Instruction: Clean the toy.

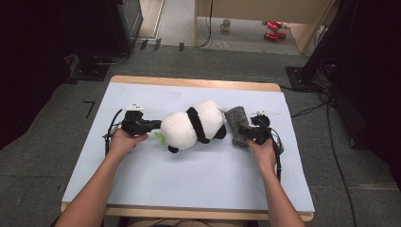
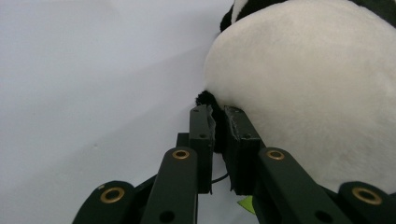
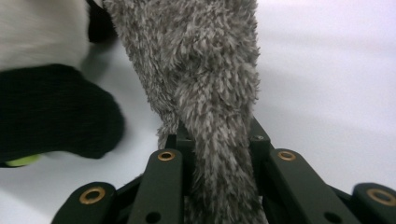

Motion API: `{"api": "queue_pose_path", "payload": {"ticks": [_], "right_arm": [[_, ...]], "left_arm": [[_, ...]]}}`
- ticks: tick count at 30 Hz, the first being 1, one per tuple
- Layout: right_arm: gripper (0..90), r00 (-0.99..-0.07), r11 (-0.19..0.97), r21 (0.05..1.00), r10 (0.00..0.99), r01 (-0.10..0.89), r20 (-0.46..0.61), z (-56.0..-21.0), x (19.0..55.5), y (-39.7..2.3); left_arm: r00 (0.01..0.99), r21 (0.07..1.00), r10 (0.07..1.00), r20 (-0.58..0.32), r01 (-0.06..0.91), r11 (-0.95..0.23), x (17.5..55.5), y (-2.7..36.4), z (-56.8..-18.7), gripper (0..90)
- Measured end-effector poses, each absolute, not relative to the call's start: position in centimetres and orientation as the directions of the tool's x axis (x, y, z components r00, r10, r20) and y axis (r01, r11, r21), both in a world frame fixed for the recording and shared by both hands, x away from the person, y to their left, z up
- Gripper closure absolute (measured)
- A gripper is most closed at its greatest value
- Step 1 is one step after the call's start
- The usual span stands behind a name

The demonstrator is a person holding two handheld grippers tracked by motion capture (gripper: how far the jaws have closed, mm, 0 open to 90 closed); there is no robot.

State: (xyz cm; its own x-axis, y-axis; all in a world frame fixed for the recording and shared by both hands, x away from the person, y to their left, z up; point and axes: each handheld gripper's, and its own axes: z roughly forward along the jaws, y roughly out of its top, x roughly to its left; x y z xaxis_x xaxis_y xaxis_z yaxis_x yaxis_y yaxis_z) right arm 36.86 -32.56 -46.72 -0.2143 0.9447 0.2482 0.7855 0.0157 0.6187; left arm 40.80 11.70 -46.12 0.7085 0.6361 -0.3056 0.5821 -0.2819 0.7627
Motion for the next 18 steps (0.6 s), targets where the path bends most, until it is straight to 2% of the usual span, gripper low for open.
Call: {"api": "queue_pose_path", "payload": {"ticks": [8, 14, 18], "right_arm": [[71.2, -0.212, 0.030, 0.612, 0.951, 0.790, 0.227, -47.63, 37.11, -32.55], [59.5, -0.214, 0.025, 0.623, 0.949, 0.782, 0.230, -47.63, 36.81, -32.77], [47.5, -0.225, 0.020, 0.642, 0.945, 0.767, 0.239, -47.37, 36.57, -32.84]], "left_arm": [[0.670, 0.765, 0.675, -0.310, 0.597, -0.242, 41.79, 11.83, -46.72, 83.5], [0.688, 0.774, 0.650, -0.324, 0.588, -0.237, 41.78, 11.87, -46.65, 81.3], [0.676, 0.778, 0.665, -0.316, 0.587, -0.227, 41.75, 12.03, -46.44, 71.5]]}}
